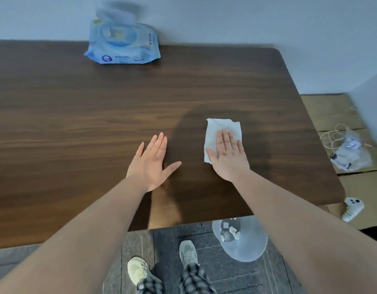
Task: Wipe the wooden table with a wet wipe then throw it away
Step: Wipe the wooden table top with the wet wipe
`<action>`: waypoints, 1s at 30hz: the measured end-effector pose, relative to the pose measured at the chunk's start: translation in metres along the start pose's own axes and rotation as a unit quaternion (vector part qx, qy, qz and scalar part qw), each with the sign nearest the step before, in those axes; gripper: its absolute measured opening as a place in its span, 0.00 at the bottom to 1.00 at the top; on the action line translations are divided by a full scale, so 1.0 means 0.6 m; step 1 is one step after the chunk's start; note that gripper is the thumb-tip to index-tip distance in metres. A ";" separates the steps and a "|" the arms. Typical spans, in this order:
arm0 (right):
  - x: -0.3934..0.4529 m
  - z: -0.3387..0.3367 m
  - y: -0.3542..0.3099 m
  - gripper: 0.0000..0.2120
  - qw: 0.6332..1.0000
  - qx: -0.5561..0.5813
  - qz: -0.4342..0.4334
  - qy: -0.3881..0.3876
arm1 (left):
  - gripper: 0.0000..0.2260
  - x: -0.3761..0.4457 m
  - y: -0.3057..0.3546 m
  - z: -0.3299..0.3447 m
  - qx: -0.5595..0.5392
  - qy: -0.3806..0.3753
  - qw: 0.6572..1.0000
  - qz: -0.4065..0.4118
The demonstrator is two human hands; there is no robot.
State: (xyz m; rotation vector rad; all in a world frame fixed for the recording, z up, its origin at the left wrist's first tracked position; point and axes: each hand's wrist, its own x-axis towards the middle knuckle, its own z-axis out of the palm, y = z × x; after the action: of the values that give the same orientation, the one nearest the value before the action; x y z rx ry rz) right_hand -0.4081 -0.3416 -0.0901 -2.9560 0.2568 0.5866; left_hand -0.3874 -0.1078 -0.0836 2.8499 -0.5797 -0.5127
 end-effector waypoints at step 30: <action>-0.080 0.145 -1.031 0.30 0.909 -0.059 -0.411 -0.026 | 0.58 -0.440 -0.584 0.004 -0.043 0.094 0.925 -0.365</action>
State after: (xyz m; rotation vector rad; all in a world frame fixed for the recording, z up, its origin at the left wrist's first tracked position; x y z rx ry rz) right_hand -0.3678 0.2834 -0.1011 -2.7572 -1.0110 0.5479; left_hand -0.4964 0.3172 -0.0950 2.9033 0.5542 -0.3345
